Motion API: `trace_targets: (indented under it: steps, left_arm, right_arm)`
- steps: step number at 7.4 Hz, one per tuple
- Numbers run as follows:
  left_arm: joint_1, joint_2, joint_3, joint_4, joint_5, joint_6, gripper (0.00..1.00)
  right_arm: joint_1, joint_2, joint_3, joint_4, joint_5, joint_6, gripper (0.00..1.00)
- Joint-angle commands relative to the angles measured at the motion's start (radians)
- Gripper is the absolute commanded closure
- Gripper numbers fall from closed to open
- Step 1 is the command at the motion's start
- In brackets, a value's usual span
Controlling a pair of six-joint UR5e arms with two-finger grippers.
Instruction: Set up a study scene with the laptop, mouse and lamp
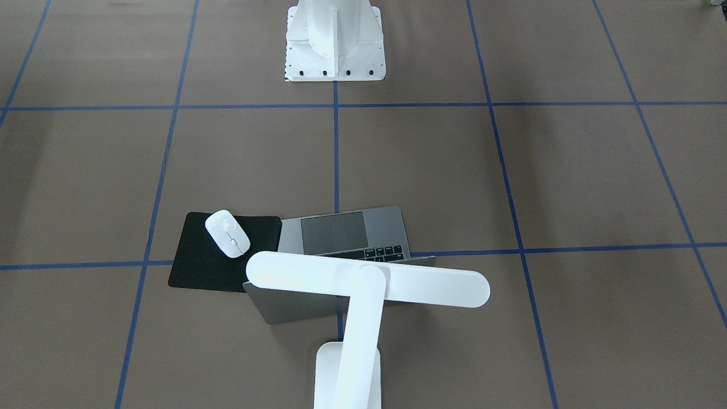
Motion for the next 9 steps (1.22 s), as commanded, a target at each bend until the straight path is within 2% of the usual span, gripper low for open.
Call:
trace_targets:
  steps: [1, 2, 5, 7, 9]
  left_arm:
    - [-0.074, 0.032, 0.014, -0.019, 0.000, 0.012, 0.00]
    - [-0.077, 0.013, 0.011, -0.009, -0.004, 0.007, 0.00]
    - [-0.075, 0.007, -0.054, -0.012, -0.046, -0.265, 0.00]
    - [-0.075, 0.016, -0.040, -0.028, -0.095, -0.272, 0.00]
    - [-0.075, 0.016, -0.046, -0.060, -0.095, -0.270, 0.00]
  right_arm:
    - [0.000, 0.000, 0.001, 0.002, 0.000, 0.000, 0.00]
    - [0.000, 0.000, 0.002, 0.002, 0.000, 0.000, 0.00]
    - [0.000, 0.000, 0.004, 0.002, 0.000, 0.000, 0.00]
    - [0.000, 0.000, 0.004, 0.002, 0.000, 0.001, 0.00]
    - [0.000, 0.006, 0.014, 0.005, -0.003, -0.002, 0.00]
